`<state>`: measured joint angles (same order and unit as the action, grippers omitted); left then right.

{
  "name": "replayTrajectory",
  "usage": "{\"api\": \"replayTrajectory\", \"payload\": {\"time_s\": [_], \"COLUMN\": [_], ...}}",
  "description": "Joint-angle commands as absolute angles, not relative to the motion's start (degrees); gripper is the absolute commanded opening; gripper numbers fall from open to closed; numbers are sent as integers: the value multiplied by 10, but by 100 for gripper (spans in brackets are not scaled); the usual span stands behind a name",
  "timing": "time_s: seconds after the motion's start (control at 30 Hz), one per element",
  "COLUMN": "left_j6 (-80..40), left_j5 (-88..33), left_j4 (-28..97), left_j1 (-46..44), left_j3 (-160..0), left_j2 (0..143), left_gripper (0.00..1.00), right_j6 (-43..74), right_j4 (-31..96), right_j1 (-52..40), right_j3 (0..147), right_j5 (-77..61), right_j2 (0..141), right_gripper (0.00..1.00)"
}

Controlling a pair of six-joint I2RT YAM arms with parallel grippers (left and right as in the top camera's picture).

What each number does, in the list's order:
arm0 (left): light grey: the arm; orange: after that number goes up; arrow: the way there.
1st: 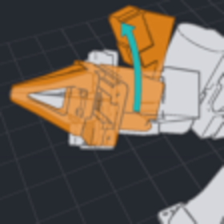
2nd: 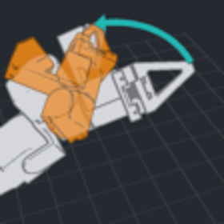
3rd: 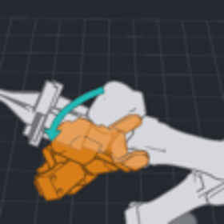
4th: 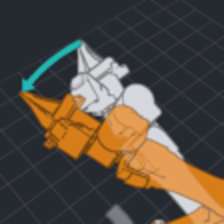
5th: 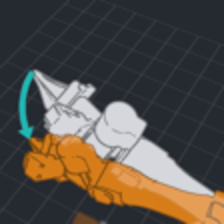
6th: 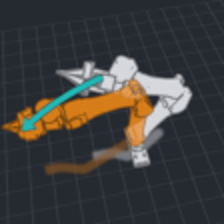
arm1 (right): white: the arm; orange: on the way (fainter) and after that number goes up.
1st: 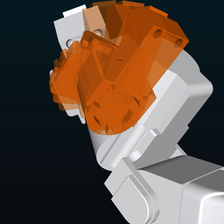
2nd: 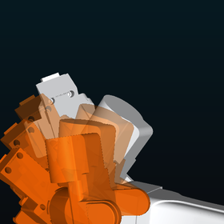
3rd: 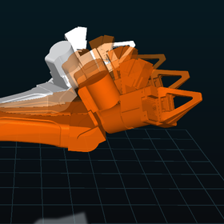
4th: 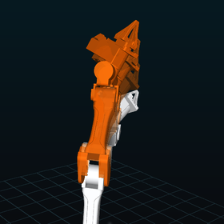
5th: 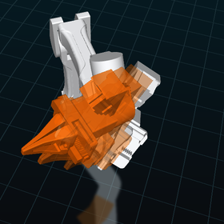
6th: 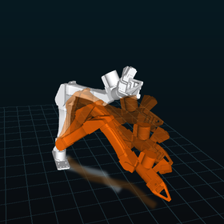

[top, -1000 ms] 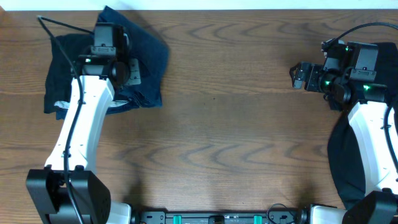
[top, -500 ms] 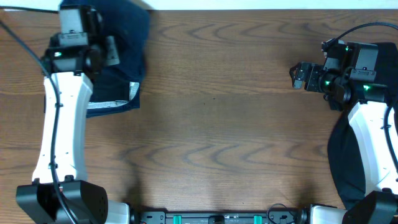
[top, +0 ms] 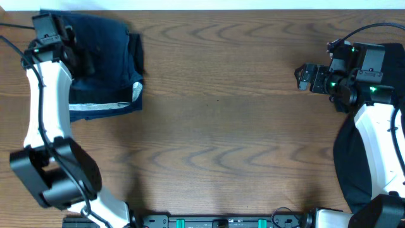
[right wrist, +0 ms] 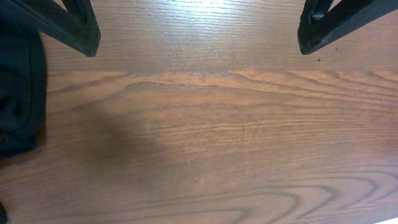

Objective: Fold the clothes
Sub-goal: 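Lower the shorts onto the black stack and open the left gripper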

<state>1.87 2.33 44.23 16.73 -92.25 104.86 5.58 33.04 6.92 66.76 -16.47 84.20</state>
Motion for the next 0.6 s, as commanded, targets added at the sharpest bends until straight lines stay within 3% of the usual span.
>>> {"api": "replayTrajectory", "payload": {"time_s": [0.0, 0.13, 0.17, 0.43, 0.47, 0.5, 0.53, 0.57], "left_j6": [27, 17, 6, -54, -60, -64, -66, -72], "left_j5": [63, 62, 56, -88, -102, -112, -116, -116], "left_j4": [430, 419, 419, 421, 423, 427, 430, 437], "left_j1": [197, 228, 234, 244, 244, 244, 244, 244], "left_j3": [-937, -937, -937, -937, -937, -937, -937, -936], "left_j2": [1056, 1052, 1048, 992, 987, 983, 983, 984], "left_gripper": [46, 84, 88, 89, 83, 63, 33, 19], "right_j6": [57, 57, 57, 57, 57, 57, 57, 57], "right_j4": [330, 330, 330, 330, 330, 330, 330, 330], "right_j1": [73, 73, 73, 73, 73, 73, 73, 73], "right_j3": [667, 667, 667, 667, 667, 667, 667, 667], "right_j5": [-163, -163, -163, -163, -163, -163, -163, -163], "right_j2": [844, 844, 844, 844, 844, 844, 844, 844], "right_gripper": [99, 99, 99, 99, 99, 99, 99, 99]}}
